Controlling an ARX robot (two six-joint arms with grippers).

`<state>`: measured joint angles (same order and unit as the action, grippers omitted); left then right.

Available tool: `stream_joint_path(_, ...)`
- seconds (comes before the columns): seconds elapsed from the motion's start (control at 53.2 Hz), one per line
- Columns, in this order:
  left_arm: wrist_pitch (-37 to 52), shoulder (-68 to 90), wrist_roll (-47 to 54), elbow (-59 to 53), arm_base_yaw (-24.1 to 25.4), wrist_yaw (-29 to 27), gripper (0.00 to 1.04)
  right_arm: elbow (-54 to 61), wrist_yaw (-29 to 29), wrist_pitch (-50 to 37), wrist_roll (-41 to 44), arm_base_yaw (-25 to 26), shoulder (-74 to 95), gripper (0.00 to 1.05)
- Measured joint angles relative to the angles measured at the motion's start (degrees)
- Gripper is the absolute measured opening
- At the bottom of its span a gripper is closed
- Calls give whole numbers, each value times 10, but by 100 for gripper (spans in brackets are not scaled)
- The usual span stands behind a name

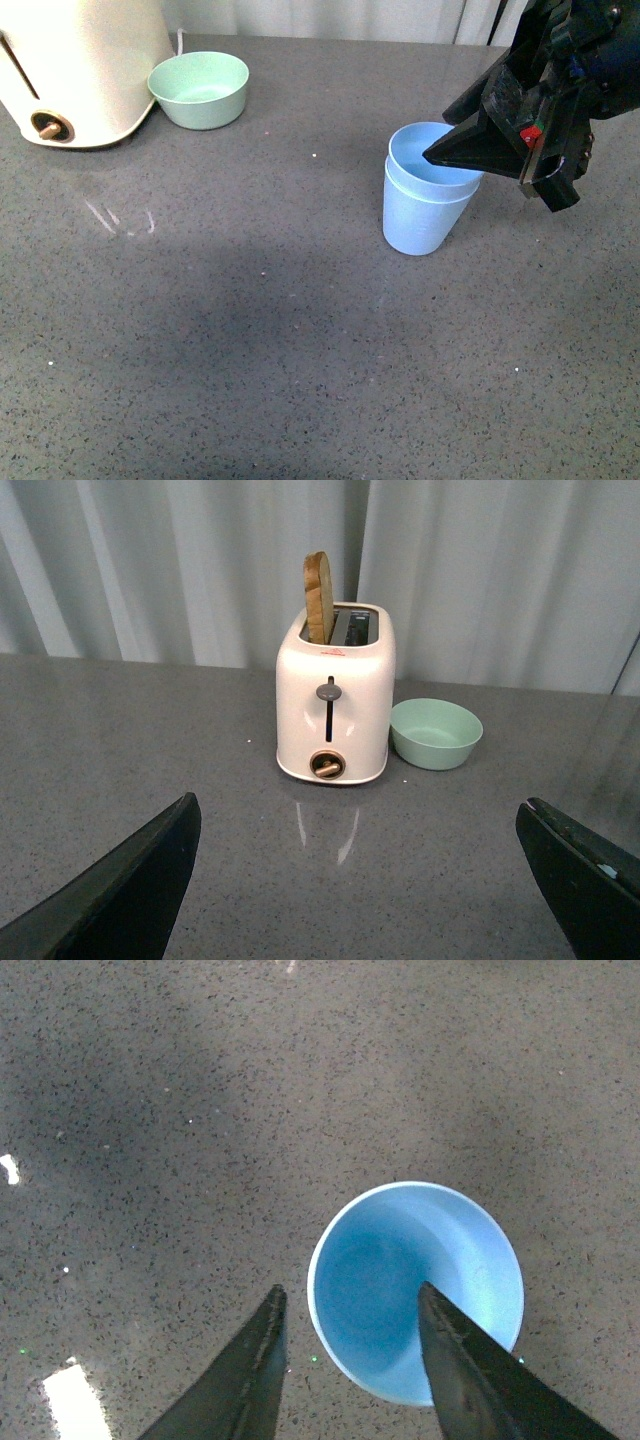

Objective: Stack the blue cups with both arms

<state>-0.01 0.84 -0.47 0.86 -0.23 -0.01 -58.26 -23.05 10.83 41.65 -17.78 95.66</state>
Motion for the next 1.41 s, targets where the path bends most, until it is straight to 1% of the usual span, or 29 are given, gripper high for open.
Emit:
stream_joint_path(0.225, 0, 0, 0, 0, 0, 0, 96, 38, 1, -34, -33, 15, -59, 73)
stream_joint_path(0.301, 0, 0, 0, 0, 0, 0, 96, 68, -9, -64, -65, 34, -113, 89)
stream_joint_path(0.319, 0, 0, 0, 0, 0, 0, 96, 79, -15, -74, -86, 42, -133, 94)
stream_joint_path(0.338, 0, 0, 0, 0, 0, 0, 96, 87, -19, -81, -99, 48, -146, 97)
stream_joint_path(0.376, 0, 0, 0, 0, 0, 0, 96, 99, -21, -92, -118, 57, -168, 97)
stream_joint_path(0.413, 0, 0, 0, 0, 0, 0, 96, 117, -24, -105, -150, 69, -196, 95)
stream_joint_path(0.526, 0, 0, 0, 0, 0, 0, 96, 186, -20, -141, -242, 104, -292, 96)
stream_joint_path(0.695, 0, 0, 0, 0, 0, 0, 96, 266, -21, -160, -351, 146, -393, 96)
stream_joint_path(0.808, 0, 0, 0, 0, 0, 0, 96, 278, -21, -160, -384, 153, -412, 96)
stream_joint_path(0.958, 0, 0, 0, 0, 0, 0, 96, 279, -17, -162, -397, 153, -411, 96)
stream_joint_path(0.977, 0, 0, 0, 0, 0, 0, 96, 287, 12, -184, -402, 147, -412, 94)
stream_joint_path(0.996, 0, 0, 0, 0, 0, 0, 96, 301, 61, -224, -404, 139, -415, 90)
stream_joint_path(1.014, 0, 0, 0, 0, 0, 0, 96, 310, 75, -246, -404, 135, -417, 88)
stream_joint_path(1.033, 0, 0, 0, 0, 0, 0, 96, 327, 127, -286, -405, 130, -421, 85)
stream_joint_path(1.052, 0, 0, 0, 0, 0, 0, 96, 335, 146, -305, -406, 128, -423, 83)
stream_joint_path(1.071, 0, 0, 0, 0, 0, 0, 96, 351, 172, -339, -406, 125, -428, 80)
stream_joint_path(1.09, 0, 0, 0, 0, 0, 0, 96, 373, 219, -382, -407, 124, -436, 75)
stream_joint_path(1.127, 0, 0, 0, 0, 0, 0, 96, 399, 268, -422, -408, 126, -450, 66)
stream_joint_path(1.146, 0, 0, 0, 0, 0, 0, 96, 411, 276, -431, -409, 130, -459, 61)
stream_joint_path(1.202, 0, 0, 0, 0, 0, 0, 96, 435, 275, -436, -410, 133, -479, 49)
stream_joint_path(1.24, 0, 0, 0, 0, 0, 0, 96, 443, 269, -436, -410, 136, -486, 43)
stream_joint_path(1.296, 0, 0, 0, 0, 0, 0, 96, 458, 237, -436, -410, 156, -499, 35)
stream_joint_path(1.39, 0, 0, 0, 0, 0, 0, 96, 480, 234, -433, -410, 175, -525, 17)
stream_joint_path(1.409, 0, 0, 0, 0, 0, 0, 96, 483, 234, -432, -410, 176, -528, 15)
